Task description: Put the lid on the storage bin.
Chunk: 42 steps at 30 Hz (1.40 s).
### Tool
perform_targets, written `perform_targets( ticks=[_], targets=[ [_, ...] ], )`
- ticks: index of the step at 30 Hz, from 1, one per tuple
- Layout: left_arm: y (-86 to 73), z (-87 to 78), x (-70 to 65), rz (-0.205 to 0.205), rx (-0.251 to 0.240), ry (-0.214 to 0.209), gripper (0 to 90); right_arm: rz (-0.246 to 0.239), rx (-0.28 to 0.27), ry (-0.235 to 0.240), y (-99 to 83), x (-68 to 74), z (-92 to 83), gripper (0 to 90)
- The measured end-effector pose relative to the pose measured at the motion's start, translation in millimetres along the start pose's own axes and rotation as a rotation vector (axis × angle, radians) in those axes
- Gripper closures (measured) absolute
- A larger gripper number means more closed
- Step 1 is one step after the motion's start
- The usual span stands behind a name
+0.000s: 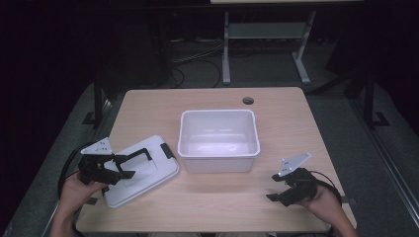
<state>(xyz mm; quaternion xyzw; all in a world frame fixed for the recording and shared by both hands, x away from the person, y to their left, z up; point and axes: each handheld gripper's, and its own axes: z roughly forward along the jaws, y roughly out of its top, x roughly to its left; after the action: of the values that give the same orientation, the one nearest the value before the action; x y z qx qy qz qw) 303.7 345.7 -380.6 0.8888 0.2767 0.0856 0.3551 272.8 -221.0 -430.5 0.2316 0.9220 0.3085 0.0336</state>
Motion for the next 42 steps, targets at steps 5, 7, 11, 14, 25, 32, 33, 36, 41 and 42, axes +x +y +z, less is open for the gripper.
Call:
perform_targets(
  ticks=[5, 7, 11, 14, 25, 32, 33, 36, 41, 42],
  targets=[
    [2.6, 0.2, 2.0, 0.001, 0.020, 0.011, 31.5, 0.000, -0.002, -0.009, -4.8, 4.9, 2.2, 29.4],
    [3.7, -0.5, 3.5, 0.002, 0.019, 0.016, 31.5, -0.012, -0.007, -0.014, -6.0, 6.4, 1.3, 29.5],
    [7.0, -1.9, 7.9, -0.003, 0.027, 0.019, 31.5, -0.016, -0.016, -0.025, -8.2, 6.9, -1.7, 29.1],
    [10.3, -2.7, 11.0, 0.007, 0.038, 0.021, 31.7, 0.002, -0.018, -0.024, -10.6, 7.5, -3.2, 28.2],
    [12.9, 3.5, 27.6, 0.007, 0.091, 0.026, 33.3, 0.015, -0.023, -0.031, -17.9, 12.7, -2.3, 26.7],
    [14.8, 8.0, 38.0, 0.000, 0.106, 0.018, 36.1, 0.015, -0.026, -0.030, -18.8, 14.4, -0.3, 26.8],
    [15.7, 9.3, 39.0, -0.001, 0.110, 0.020, 37.0, 0.016, -0.028, -0.031, -19.1, 14.3, -0.4, 26.7],
    [17.6, 12.5, 42.2, 0.001, 0.125, 0.016, 39.2, 0.013, -0.033, -0.033, -19.7, 14.1, -1.0, 26.8],
    [18.0, 19.0, 49.5, -0.012, 0.161, 0.014, 43.5, 0.018, -0.036, -0.029, -20.3, 15.1, -1.5, 26.8],
    [17.7, 20.6, 50.7, -0.015, 0.170, 0.009, 44.8, 0.015, -0.037, -0.029, -20.5, 15.2, -1.5, 26.8]
  ],
)
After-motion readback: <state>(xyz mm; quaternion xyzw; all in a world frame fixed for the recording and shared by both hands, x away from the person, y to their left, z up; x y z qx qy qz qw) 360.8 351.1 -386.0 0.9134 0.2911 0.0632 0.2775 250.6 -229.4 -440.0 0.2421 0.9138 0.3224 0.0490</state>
